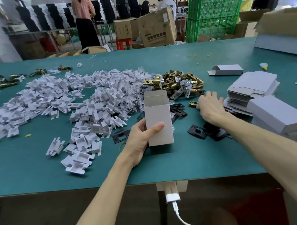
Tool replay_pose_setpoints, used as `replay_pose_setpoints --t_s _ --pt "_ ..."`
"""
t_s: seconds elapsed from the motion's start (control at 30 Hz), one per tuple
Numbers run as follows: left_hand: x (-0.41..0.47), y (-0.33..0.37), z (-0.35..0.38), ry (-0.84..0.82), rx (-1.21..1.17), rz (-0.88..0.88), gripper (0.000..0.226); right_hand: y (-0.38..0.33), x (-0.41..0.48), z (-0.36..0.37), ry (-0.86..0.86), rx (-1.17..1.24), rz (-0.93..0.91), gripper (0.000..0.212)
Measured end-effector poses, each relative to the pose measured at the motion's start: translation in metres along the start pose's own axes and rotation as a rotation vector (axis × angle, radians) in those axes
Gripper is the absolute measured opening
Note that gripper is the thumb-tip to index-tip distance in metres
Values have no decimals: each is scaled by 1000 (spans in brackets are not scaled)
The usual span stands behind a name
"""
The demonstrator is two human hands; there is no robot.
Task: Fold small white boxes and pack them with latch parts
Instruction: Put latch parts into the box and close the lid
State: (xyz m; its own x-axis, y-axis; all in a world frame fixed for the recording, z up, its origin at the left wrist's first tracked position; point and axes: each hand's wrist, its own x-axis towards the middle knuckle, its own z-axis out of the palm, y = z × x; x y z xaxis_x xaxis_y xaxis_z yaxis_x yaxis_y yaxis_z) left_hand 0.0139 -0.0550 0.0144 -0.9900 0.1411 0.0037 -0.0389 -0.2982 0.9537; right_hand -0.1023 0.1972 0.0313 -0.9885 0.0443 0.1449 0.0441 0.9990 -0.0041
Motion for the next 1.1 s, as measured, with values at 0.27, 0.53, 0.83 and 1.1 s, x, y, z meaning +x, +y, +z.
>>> replay_pose_setpoints --t_s 0.27,0.53,0.83,1.1 --pt "-2 -1 2 -12 40 26 50 -19 -19 -42 154 778 20 25" --pt "-4 0 1 -24 61 38 48 -42 -52 -116 280 1267 -127 29" --pt "-7 2 1 -52 46 37 46 -74 -78 -140 254 866 -410 36" --pt "-9 4 1 -84 42 6 45 -89 -81 -126 155 635 -509 38"
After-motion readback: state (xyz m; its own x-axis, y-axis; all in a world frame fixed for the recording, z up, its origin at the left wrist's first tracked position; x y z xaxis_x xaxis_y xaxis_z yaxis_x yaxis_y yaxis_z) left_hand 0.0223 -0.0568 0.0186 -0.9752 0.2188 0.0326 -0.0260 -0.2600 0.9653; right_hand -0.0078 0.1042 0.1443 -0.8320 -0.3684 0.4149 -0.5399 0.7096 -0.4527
